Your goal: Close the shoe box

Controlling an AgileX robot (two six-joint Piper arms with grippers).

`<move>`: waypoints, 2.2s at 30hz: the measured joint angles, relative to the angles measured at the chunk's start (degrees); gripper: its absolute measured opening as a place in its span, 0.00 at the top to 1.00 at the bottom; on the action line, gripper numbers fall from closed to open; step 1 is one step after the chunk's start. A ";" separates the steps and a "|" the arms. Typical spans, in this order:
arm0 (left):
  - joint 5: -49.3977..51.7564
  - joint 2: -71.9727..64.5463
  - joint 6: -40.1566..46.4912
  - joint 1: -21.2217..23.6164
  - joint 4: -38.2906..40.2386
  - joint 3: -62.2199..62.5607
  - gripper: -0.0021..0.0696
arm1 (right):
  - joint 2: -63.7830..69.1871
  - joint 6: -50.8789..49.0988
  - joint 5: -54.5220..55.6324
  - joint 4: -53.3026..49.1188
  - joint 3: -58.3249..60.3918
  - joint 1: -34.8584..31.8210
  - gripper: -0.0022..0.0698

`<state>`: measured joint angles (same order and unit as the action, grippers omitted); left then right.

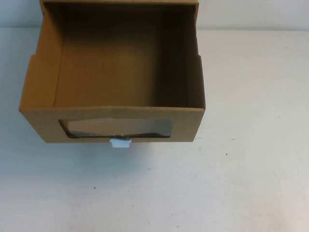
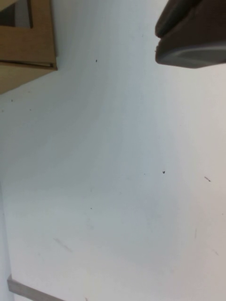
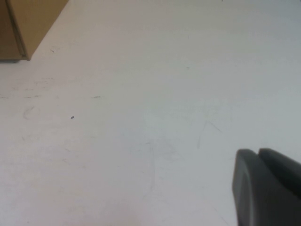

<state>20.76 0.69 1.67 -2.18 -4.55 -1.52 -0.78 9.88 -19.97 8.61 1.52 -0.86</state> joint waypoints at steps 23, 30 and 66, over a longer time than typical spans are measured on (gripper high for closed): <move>-1.29 -8.98 -10.35 0.00 20.08 14.21 0.98 | 0.00 0.00 0.00 0.00 0.00 0.00 0.99; 8.53 -34.26 5.33 0.00 26.04 40.54 0.98 | 0.00 0.00 0.00 0.00 0.00 0.00 0.99; 35.37 -107.67 41.08 0.00 48.39 112.58 0.98 | 0.00 0.00 0.00 0.00 0.00 0.00 0.99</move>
<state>56.13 -106.98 42.75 -2.18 43.84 111.06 -0.78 9.88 -19.97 8.61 1.52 -0.86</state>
